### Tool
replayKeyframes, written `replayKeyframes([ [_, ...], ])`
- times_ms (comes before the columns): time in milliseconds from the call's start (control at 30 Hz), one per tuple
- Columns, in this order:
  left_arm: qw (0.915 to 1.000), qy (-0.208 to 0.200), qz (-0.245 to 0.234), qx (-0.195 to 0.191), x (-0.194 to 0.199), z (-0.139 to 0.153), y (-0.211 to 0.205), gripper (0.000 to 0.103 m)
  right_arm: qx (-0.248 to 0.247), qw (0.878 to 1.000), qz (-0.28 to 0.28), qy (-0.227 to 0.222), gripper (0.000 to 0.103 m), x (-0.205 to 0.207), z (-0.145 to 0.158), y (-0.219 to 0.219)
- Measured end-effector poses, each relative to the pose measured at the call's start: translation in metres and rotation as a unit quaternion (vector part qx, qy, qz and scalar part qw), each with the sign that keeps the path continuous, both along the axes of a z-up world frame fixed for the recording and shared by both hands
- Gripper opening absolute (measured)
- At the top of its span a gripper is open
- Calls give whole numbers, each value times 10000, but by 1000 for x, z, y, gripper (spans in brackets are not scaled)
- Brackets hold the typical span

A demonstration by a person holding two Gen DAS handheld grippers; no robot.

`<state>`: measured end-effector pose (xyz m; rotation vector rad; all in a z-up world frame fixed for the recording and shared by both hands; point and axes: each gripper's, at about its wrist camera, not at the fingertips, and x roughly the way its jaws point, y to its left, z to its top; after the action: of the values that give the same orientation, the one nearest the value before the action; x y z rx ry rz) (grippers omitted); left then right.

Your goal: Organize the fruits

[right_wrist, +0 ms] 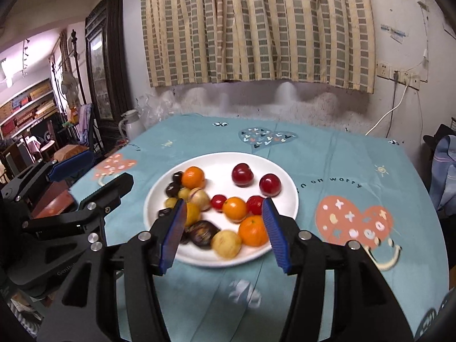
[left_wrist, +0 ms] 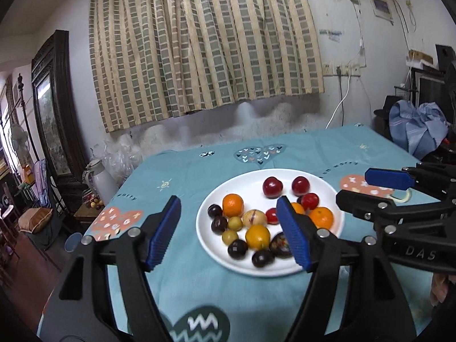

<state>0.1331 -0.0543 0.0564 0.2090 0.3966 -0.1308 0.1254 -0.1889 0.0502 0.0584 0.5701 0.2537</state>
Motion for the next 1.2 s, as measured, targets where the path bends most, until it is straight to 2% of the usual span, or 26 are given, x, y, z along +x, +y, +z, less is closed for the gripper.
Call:
replayKeyframes([
  [100, 10000, 44, 24, -71, -25, 1, 6, 74, 96, 9999, 36, 28, 57, -25, 0, 3],
  [133, 9999, 71, 49, -89, -31, 0, 8, 78, 103, 9999, 51, 48, 57, -31, -2, 4],
  [200, 9998, 107, 105, -165, -42, -4, 12, 82, 139, 9998, 64, 125, 57, -46, -12, 7],
  [333, 9987, 315, 172, -351, -51, -17, 17, 83, 249, 9993, 28, 269, 57, -63, -35, 8],
  [567, 9977, 589, 245, -215, -49, -39, 15, 84, 251, 9983, 80, 520, 57, -66, -58, 10],
  [833, 9974, 694, 145, -153, -52, -48, 11, 101, 85, 9974, 22, 713, 60, -67, -74, 17],
  [1000, 9934, 1083, -33, -363, -48, -53, 11, 101, 111, 9962, -126, 856, 60, -62, -82, 11],
  [1200, 9929, 1132, -115, -345, -51, -54, 9, 101, 128, 9958, -121, 897, 60, -61, -84, 11],
])
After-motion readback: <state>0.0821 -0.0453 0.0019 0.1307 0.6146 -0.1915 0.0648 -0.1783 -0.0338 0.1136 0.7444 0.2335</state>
